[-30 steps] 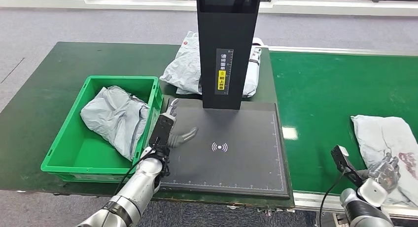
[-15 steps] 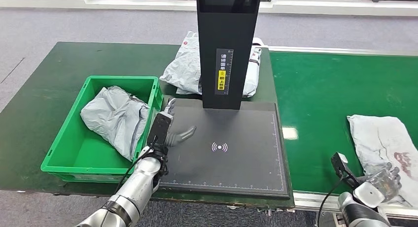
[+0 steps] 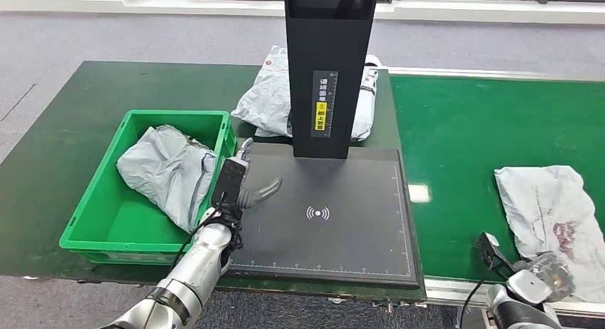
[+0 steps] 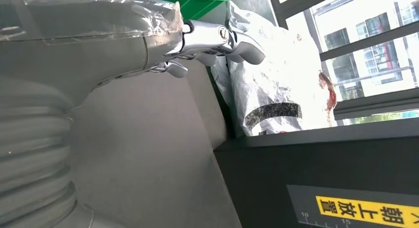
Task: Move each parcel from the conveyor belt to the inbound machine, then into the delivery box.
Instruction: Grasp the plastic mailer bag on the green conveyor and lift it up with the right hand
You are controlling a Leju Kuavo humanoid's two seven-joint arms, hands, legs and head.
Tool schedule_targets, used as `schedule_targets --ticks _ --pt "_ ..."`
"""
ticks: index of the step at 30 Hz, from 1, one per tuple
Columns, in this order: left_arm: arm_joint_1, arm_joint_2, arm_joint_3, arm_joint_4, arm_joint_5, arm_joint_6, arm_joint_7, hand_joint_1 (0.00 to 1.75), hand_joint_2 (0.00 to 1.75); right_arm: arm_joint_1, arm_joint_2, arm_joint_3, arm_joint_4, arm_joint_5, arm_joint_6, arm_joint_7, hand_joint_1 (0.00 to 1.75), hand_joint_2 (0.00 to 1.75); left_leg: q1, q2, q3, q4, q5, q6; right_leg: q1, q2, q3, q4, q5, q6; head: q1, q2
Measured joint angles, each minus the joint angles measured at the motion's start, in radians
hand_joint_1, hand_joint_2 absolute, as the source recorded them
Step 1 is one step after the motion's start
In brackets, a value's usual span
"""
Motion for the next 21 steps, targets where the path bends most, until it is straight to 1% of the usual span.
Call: schedule_targets --ticks 3,5,6,8,10,12,13,14,16,18,19,21 --pt "-0.004 0.0 0.006 0.001 0.0 -0.004 0.0 0.0 1.75 -0.001 0.002 0.003 -0.001 -0.001 0.03 -0.019 1.75 1.75 0.0 0.0 0.0 0.0 0.0 0.0 0.0 0.0 0.0 0.0 0.0 0.0 0.0 0.0" --pt "-0.007 0.0 0.017 0.0 -0.003 -0.005 0.0 0.0 1.75 -0.003 0.007 0.004 -0.008 -0.004 0.019 -0.08 1.75 1.75 0.001 0.001 0.001 0.0 0.0 0.0 0.001 0.001 0.0 0.0 0.0 0.0 0.0 0.0" --pt "-0.006 0.0 0.022 -0.001 -0.004 -0.004 -0.001 0.0 1.75 -0.003 0.011 0.004 -0.013 -0.008 -0.003 -0.121 1.75 1.75 0.001 0.001 0.001 0.0 0.0 0.0 0.001 0.001 0.001 0.0 0.0 0.0 0.0 0.0" --pt "-0.002 0.001 0.03 -0.008 -0.009 0.001 -0.001 0.0 1.75 -0.005 0.03 0.004 -0.03 -0.026 -0.077 -0.218 1.75 1.75 0.002 0.002 -0.004 -0.001 0.0 -0.001 0.002 0.002 0.001 0.0 0.0 0.0 0.0 0.0" --pt "0.008 0.002 0.039 -0.024 -0.015 0.01 0.0 0.0 1.75 -0.013 0.061 0.004 -0.059 -0.067 -0.164 -0.335 1.75 1.75 0.002 0.005 -0.007 -0.001 -0.001 -0.001 0.002 0.004 0.0 0.0 0.001 -0.001 0.0 0.0" --pt "0.019 0.003 0.05 -0.044 -0.024 0.017 0.003 0.0 1.75 -0.022 0.105 0.009 -0.111 -0.153 -0.23 -0.473 1.75 1.75 0.002 0.006 -0.003 -0.002 0.0 -0.002 0.002 0.005 -0.001 0.0 0.001 -0.001 0.0 0.0" --pt "0.025 0.003 0.056 -0.053 -0.029 0.019 0.005 0.0 1.75 -0.025 0.13 0.017 -0.148 -0.205 -0.249 -0.535 1.75 1.75 0.002 0.006 0.0 -0.002 0.001 -0.002 0.002 0.005 -0.001 0.0 0.001 -0.001 0.0 0.0" --pt "0.029 0.003 0.062 -0.062 -0.035 0.02 0.007 0.0 1.75 -0.025 0.153 0.03 -0.187 -0.251 -0.259 -0.58 1.75 1.75 0.003 0.005 0.002 -0.002 0.002 -0.003 0.002 0.005 -0.002 0.001 0.001 -0.001 0.0 0.0" --pt "0.037 0.004 0.072 -0.075 -0.049 0.025 0.008 0.0 1.75 -0.017 0.192 0.073 -0.266 -0.331 -0.262 -0.639 1.75 1.75 0.003 0.003 0.001 -0.002 0.003 -0.003 0.003 0.003 -0.002 0.001 0.001 -0.002 0.0 0.0" --pt "0.043 0.004 0.079 -0.088 -0.069 0.036 0.002 0.0 1.75 0.013 0.229 0.137 -0.362 -0.433 -0.253 -0.719 1.75 1.75 0.003 0.002 0.001 -0.002 0.003 -0.003 0.003 0.001 -0.001 0.001 0.001 -0.002 0.0 0.0" --pt "0.047 0.004 0.081 -0.095 -0.079 0.043 -0.003 0.0 1.75 0.037 0.249 0.179 -0.422 -0.486 -0.241 -0.759 1.75 1.75 0.004 0.001 0.001 -0.002 0.003 -0.004 0.003 0.002 -0.001 0.001 0.001 -0.002 0.0 0.0" --pt "0.056 0.004 0.083 -0.113 -0.098 0.058 -0.014 0.0 1.75 0.096 0.287 0.284 -0.548 -0.559 -0.197 -0.797 1.75 1.75 0.004 0.002 0.001 -0.003 0.002 -0.005 0.004 0.003 -0.002 0.001 0.0 -0.003 0.0 0.0"
